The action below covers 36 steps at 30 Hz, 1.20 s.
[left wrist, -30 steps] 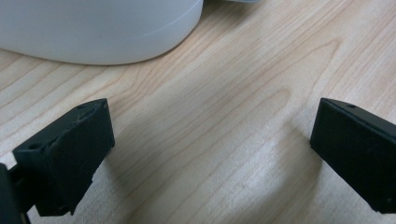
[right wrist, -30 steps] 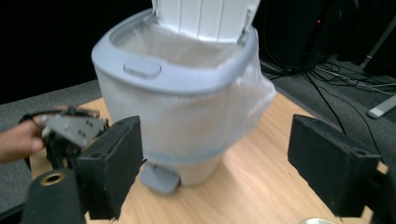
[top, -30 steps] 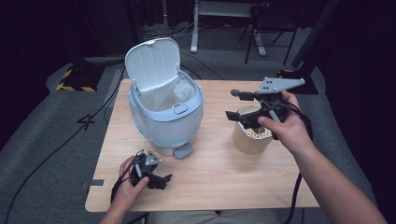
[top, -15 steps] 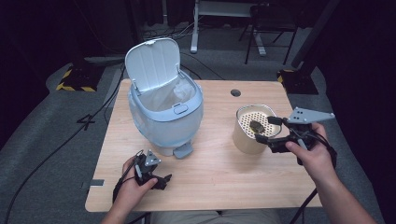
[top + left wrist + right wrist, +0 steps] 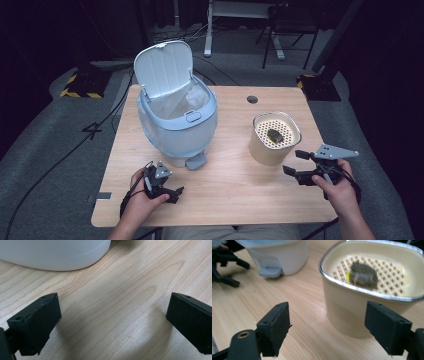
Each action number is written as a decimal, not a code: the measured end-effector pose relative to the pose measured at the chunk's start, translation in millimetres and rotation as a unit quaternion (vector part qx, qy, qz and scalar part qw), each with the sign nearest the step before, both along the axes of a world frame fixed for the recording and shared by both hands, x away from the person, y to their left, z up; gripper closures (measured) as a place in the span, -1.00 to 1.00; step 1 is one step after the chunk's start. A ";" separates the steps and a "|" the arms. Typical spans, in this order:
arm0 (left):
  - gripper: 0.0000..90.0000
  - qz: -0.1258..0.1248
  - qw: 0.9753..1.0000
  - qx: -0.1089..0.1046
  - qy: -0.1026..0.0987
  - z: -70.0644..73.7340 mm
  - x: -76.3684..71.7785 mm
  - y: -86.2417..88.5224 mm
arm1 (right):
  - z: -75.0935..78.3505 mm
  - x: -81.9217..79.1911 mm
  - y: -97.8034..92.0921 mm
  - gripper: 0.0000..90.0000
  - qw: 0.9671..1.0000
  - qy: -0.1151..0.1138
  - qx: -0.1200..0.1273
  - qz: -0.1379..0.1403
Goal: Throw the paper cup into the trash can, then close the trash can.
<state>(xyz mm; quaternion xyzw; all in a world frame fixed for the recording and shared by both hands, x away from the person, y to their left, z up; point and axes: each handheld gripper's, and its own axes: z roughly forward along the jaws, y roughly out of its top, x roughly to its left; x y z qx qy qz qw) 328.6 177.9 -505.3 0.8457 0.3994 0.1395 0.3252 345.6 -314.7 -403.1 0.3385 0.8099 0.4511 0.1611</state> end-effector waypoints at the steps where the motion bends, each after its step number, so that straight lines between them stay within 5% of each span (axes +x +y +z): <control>1: -0.99 0.001 1.000 0.000 0.000 0.1 -0.1 0.1 | -4.9 0.2 -1.5 -0.53 1.000 0.002 -0.003 -0.004; 14: -0.92 0.012 1.000 -0.005 0.000 0.8 -2.4 2.3 | -64.0 -6.0 -32.5 -0.58 0.998 0.026 -0.021 -0.051; 19: -0.59 0.026 1.000 -0.011 -0.009 3.5 -2.1 7.6 | -82.2 -3.0 -38.2 -0.59 0.996 0.039 -0.050 -0.070; 23: -0.55 0.022 1.000 -0.021 -0.008 8.3 -3.3 10.8 | -90.2 -2.3 -37.5 -0.60 0.994 0.042 -0.071 -0.071; 26: -0.52 0.020 0.999 -0.035 -0.015 18.1 -5.3 10.9 | -97.9 -1.6 -36.4 -0.65 0.992 0.052 -0.090 -0.068; 32: -0.51 0.003 0.997 -0.069 -0.036 43.6 -10.3 13.6 | -100.9 -1.6 -36.4 -0.68 0.993 0.049 -0.077 -0.073; 36: -0.45 -0.013 0.996 -0.059 -0.060 66.8 -12.7 20.3 | -100.9 -1.6 -36.3 -0.68 0.993 0.049 -0.077 -0.073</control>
